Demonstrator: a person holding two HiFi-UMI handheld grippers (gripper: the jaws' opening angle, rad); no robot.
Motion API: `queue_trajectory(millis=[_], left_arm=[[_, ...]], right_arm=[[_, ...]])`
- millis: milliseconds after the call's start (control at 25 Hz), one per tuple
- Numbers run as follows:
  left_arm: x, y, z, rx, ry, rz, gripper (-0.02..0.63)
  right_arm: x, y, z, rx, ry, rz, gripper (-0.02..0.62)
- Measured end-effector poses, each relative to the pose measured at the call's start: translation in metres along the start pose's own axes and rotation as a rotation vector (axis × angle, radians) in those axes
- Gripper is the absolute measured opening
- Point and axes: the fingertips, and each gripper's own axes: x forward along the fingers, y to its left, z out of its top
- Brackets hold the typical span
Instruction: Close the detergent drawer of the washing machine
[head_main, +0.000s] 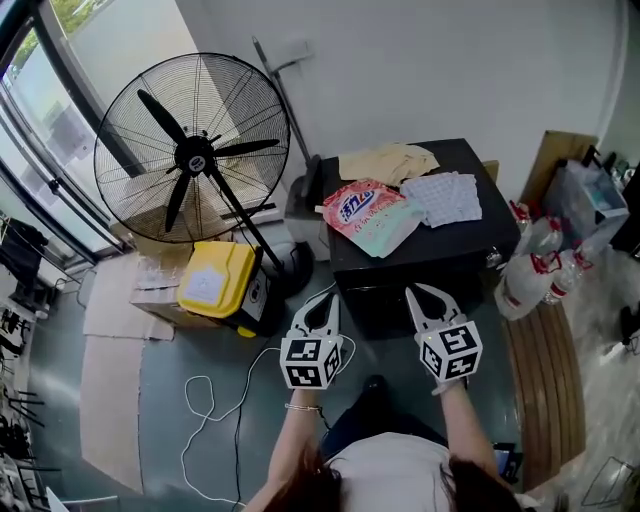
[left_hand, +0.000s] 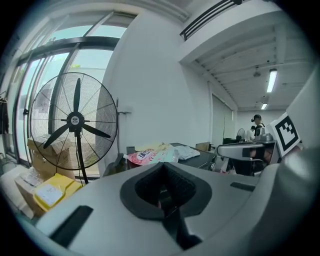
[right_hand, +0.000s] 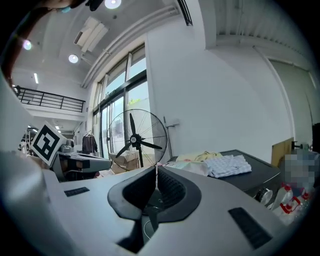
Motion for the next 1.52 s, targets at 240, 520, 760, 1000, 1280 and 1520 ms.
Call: queue_trajectory(millis=[240,520,760,1000,1280,1520], left_arm=[[-0.026,-0.02,0.013,-0.007,-0.027,0.008,0.017],[-0.034,-0.043,0.038,0.003,-0.056,-0.019,0.017],[-0.031,-0.051,0.046,0.034,-0.059,-0.053,0.017],[-0.029,-0.04,0.059,0.064,-0.07,-0.084,0.017],[-0.035,-0.024,0.063,0.07,-0.084,-0.123,0.017],[-0.043,-0.018,0.06,0.088,-0.081,-0.158,0.017]], right_arm=[[-0.028,0.001,0.015,-0.038,-0.024,-0.008,0.032],[-0.044,-0.002,0.035,-0.016,-0.067,0.001,0.032],[-0.048,-0.003,0.042,-0.039,-0.061,-0.01,0.029],[-0.043,0.007,0.053,-0.085,-0.051,-0.033,0.028],[-0.033,0.029,0.062,-0.112,-0.043,-0.036,0.026],[-0.025,0.044,0.063,-0.187,-0.016,-0.066,0.026]])
